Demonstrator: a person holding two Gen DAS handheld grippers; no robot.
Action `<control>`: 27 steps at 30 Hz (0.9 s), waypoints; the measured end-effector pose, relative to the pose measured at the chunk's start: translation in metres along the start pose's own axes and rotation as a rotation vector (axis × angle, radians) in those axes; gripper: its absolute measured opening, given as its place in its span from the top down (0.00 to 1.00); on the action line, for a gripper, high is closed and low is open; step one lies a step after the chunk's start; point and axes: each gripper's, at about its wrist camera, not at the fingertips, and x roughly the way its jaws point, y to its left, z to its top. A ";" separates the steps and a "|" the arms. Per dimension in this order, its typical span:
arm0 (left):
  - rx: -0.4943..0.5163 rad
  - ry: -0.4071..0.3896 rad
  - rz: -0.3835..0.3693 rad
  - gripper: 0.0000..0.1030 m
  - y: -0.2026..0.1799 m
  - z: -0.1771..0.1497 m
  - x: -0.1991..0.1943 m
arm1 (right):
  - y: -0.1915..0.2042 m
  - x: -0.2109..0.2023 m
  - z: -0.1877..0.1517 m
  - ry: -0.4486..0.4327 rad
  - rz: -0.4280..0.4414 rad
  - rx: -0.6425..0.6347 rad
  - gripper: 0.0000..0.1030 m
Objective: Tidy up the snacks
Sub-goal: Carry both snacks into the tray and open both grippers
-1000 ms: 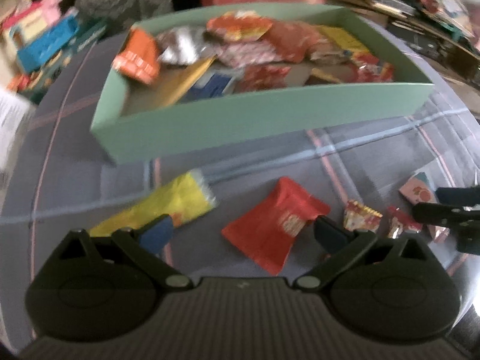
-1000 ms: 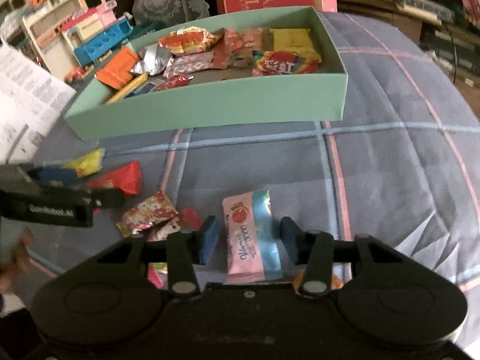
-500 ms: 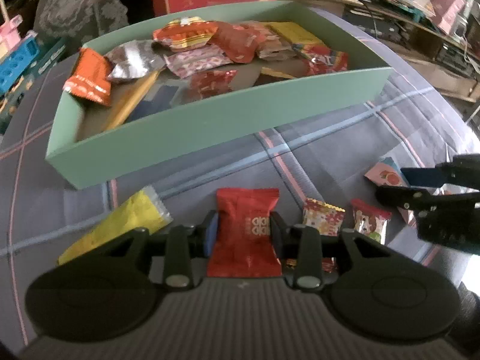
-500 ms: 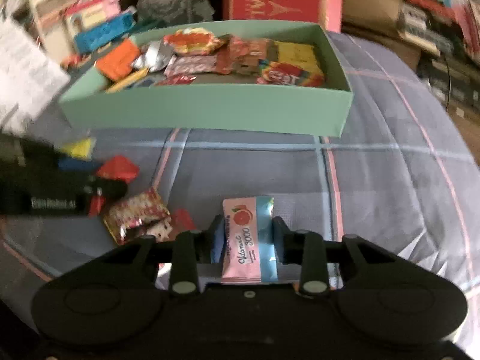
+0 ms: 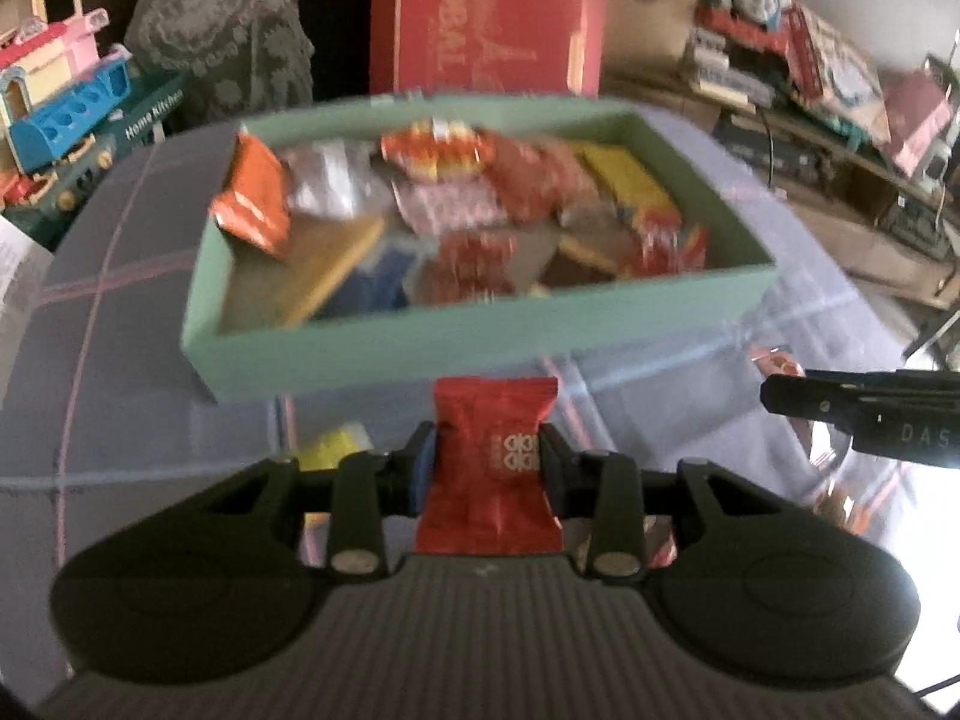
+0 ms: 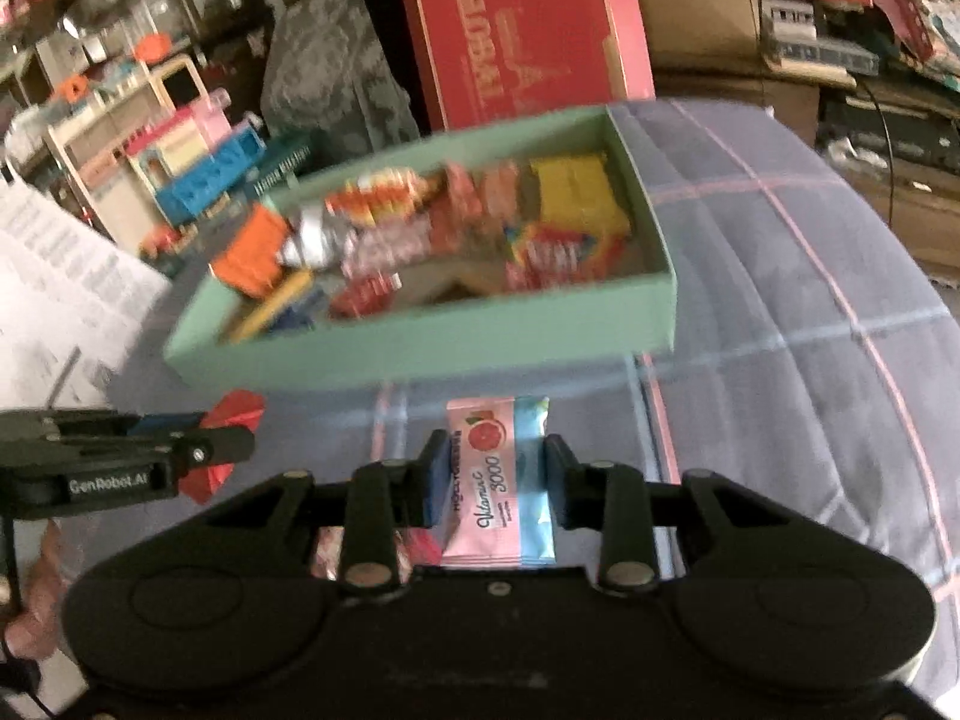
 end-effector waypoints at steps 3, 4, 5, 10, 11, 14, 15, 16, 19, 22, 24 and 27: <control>-0.009 -0.033 0.010 0.66 0.001 0.020 -0.003 | 0.002 -0.003 0.022 -0.038 0.027 0.020 0.69; -0.011 -0.044 0.011 0.66 0.001 0.028 -0.004 | 0.003 -0.003 0.030 -0.051 0.035 0.026 0.69; -0.009 -0.053 0.010 0.66 0.000 0.035 -0.004 | 0.003 -0.001 0.037 -0.060 0.038 0.029 0.69; 0.012 -0.062 -0.002 0.66 -0.011 0.069 0.013 | -0.001 0.015 0.072 -0.081 0.047 0.083 0.69; 0.017 -0.059 -0.006 0.66 -0.016 0.075 0.020 | -0.004 0.021 0.079 -0.082 0.049 0.098 0.69; 0.039 -0.043 -0.010 0.66 -0.030 0.087 0.041 | -0.008 0.036 0.096 -0.073 0.054 0.124 0.69; 0.042 -0.034 -0.012 0.66 -0.033 0.090 0.048 | -0.010 0.041 0.099 -0.068 0.055 0.128 0.69; 0.043 -0.024 -0.016 0.66 -0.036 0.093 0.056 | -0.012 0.047 0.102 -0.063 0.055 0.131 0.69; 0.044 -0.002 -0.016 0.66 -0.041 0.100 0.077 | -0.014 0.061 0.107 -0.053 0.050 0.134 0.69; 0.039 0.005 -0.009 0.66 -0.041 0.105 0.091 | -0.014 0.072 0.113 -0.045 0.049 0.136 0.69; 0.032 0.006 -0.004 0.66 -0.039 0.111 0.099 | -0.012 0.080 0.118 -0.044 0.048 0.128 0.68; 0.023 0.009 0.006 0.65 -0.037 0.119 0.108 | -0.009 0.090 0.127 -0.047 0.051 0.119 0.66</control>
